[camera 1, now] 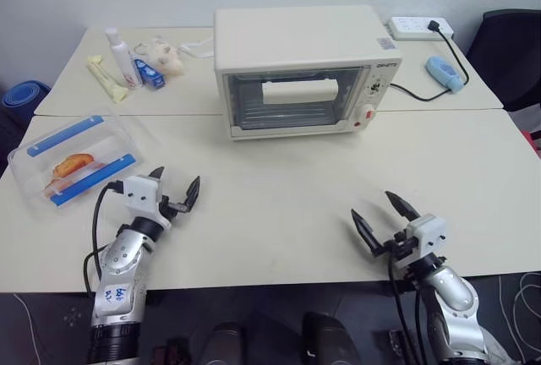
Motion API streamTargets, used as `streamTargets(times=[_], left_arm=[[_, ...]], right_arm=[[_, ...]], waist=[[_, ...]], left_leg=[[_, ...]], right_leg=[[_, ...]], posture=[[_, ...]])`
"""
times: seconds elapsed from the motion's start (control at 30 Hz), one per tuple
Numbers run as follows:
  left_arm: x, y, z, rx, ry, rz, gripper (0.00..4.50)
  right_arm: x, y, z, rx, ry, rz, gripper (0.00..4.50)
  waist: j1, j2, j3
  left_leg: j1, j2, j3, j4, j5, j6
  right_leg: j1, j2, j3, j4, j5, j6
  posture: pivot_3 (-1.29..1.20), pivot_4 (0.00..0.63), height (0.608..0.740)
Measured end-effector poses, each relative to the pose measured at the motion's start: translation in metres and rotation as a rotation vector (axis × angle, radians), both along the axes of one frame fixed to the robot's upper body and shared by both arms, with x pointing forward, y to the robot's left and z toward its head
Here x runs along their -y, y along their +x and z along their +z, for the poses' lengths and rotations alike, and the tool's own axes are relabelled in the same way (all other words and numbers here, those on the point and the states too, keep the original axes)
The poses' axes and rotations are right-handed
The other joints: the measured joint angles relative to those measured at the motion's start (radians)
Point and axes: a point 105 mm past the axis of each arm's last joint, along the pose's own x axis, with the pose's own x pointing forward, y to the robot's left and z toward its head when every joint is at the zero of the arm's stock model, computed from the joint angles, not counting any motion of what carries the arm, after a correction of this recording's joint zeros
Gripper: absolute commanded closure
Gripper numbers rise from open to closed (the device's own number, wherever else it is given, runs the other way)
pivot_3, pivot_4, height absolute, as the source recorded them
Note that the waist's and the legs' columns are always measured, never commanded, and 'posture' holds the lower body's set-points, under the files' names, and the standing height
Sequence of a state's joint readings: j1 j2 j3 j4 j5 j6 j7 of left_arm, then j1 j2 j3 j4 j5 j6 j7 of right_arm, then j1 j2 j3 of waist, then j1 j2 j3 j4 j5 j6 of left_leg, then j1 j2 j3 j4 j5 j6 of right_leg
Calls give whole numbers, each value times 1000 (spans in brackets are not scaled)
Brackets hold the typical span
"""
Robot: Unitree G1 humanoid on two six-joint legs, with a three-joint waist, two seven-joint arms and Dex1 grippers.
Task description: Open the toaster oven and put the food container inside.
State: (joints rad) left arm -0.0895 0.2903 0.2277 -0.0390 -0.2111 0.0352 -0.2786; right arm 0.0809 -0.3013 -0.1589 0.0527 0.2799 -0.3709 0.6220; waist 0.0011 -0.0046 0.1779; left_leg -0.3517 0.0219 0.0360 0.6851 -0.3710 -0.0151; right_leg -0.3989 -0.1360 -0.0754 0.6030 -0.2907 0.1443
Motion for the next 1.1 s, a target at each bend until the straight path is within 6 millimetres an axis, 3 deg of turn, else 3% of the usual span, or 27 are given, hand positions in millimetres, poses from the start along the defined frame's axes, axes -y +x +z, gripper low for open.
streamTargets(times=[0.13, 0.23, 0.47, 0.63, 0.77, 0.87, 0.97, 1.1], left_arm=[[1, -4, 4, 4, -66, -65, 0], [7, -19, 22, 20, -45, -276, 0], [-1, -35, 69, 12, 19, -571, 0], [15, -31, 108, 94, 25, -683, 0], [21, -28, 111, 106, -23, -685, 0], [30, -30, 111, 101, -52, -705, 0], [35, -35, 108, 83, -71, -724, 0], [33, -36, 100, 44, -98, -706, 0]], right_arm=[[-2, 6, 7, 5, 68, 17, 36], [-7, 15, 19, -4, 90, 104, 36], [-28, 45, 85, 44, 44, 348, 36], [-43, 73, 113, 39, 29, 428, 36], [-48, 90, 111, -5, 17, 449, 36], [-56, 102, 126, 25, 11, 469, 36], [-67, 106, 140, 76, 11, 499, 36], [-77, 108, 141, 84, 5, 537, 36]], waist=[[-2, 0, 0], [-7, 1, 0], [0, 2, 1], [-3, 1, 1], [-10, 1, 1], [-28, 2, 1], [-32, 2, 1], [-33, 2, 1]], left_leg=[[0, 0, 0, 0, 0, 0], [0, 3, 0, 0, 0, -1], [0, 3, 0, 1, 0, -1], [-1, 3, -1, 1, 0, -1], [-1, 3, 0, 0, 0, -1], [-1, 3, 0, 0, 0, -1], [-1, 4, -1, 0, 0, -2], [-1, 4, -1, 0, 0, -2]], right_leg=[[0, 0, 0, 0, 0, 0], [0, 2, 0, 1, 0, -1], [0, 3, 0, 1, 0, -2], [0, 3, -1, 1, 0, -2], [-1, 3, -1, 0, 0, -2], [-1, 3, -1, 0, 0, -2], [-1, 4, -1, 0, 0, -2], [-1, 4, -1, 0, 0, -2]], posture=[[0, 150, 740], [0, 150, 740], [0, 150, 740], [0, 150, 740], [0, 150, 740], [0, 150, 740], [0, 150, 740], [0, 150, 740]])
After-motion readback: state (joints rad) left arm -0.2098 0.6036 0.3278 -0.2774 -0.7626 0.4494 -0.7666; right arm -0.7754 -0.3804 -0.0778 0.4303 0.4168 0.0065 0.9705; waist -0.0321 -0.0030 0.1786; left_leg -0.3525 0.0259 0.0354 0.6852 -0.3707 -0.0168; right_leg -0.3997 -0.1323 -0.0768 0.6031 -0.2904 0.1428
